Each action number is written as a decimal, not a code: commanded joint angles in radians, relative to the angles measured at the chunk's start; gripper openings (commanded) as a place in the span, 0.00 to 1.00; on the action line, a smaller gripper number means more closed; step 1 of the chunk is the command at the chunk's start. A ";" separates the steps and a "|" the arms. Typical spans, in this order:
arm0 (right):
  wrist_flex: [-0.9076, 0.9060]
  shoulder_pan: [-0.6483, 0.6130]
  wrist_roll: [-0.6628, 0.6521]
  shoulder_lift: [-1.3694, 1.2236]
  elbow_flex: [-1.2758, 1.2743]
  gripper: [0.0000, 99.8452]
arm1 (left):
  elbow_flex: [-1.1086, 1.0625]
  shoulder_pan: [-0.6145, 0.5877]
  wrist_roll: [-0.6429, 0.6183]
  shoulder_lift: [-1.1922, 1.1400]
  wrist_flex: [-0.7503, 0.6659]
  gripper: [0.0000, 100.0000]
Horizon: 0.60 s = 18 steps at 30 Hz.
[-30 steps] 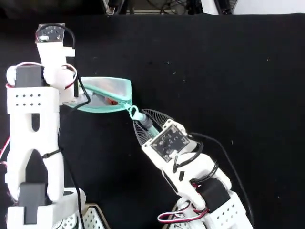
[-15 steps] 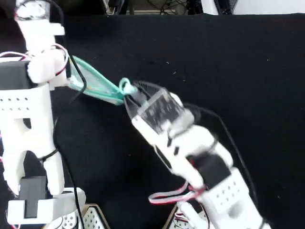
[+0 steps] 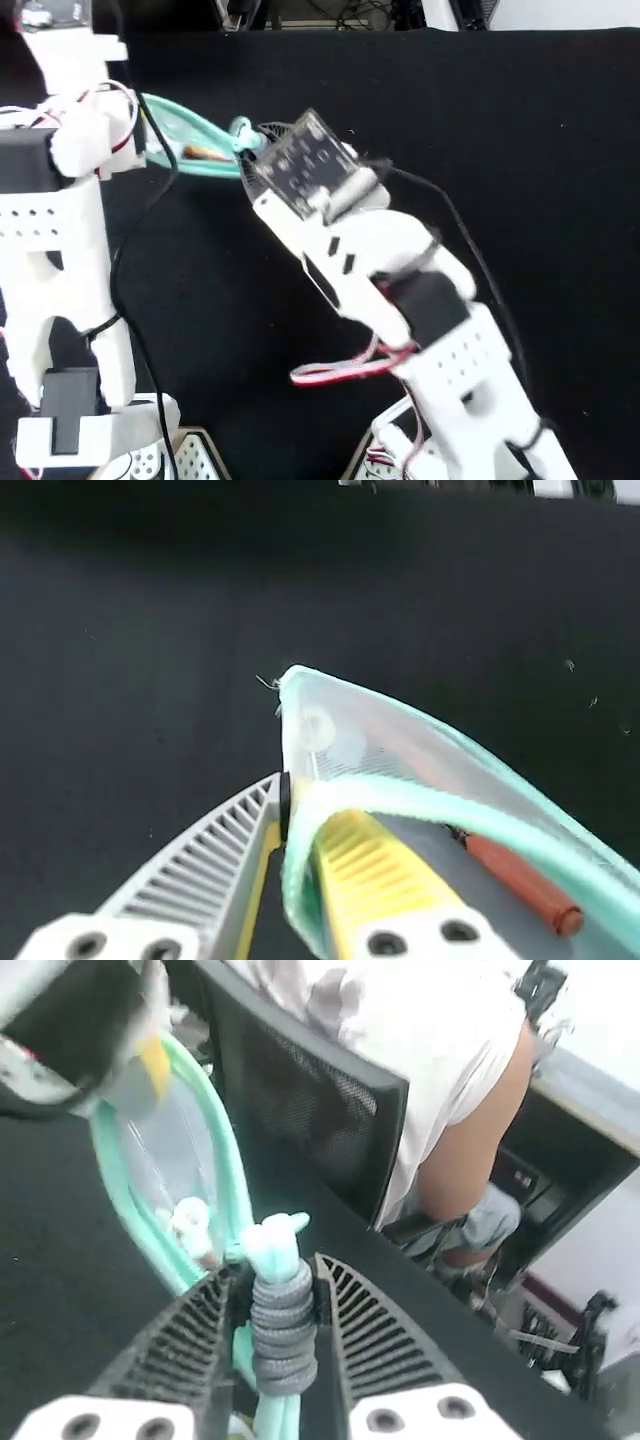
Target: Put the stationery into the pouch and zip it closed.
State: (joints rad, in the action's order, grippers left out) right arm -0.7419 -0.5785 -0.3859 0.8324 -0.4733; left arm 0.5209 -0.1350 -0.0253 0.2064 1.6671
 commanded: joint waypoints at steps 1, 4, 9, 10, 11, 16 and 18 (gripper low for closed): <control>-0.035 -0.009 -0.021 0.097 0.058 0.01 | -0.001 -0.001 0.000 0.008 0.092 0.04; -0.084 -0.014 -0.021 0.114 0.053 0.01 | -0.099 -0.002 -0.002 0.017 0.094 0.09; -0.103 -0.014 -0.018 0.114 0.025 0.01 | -0.208 0.001 -0.002 0.017 0.094 0.14; -0.101 -0.014 -0.020 0.114 0.016 0.01 | -0.219 0.001 -0.002 0.017 0.094 0.14; -0.101 -0.014 -0.020 0.114 0.008 0.01 | -0.226 0.001 -0.002 0.017 0.094 0.14; -0.069 -0.014 -0.021 0.113 -0.013 0.01 | -0.150 -0.001 -0.003 0.018 0.092 0.14; -0.066 -0.014 -0.021 0.113 -0.013 0.01 | -0.051 -0.002 -0.003 0.018 0.092 0.14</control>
State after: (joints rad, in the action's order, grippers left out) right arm -0.8385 -0.5800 -0.3982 0.9198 -0.4933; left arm 0.3353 -0.1350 -0.0299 0.2079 1.7530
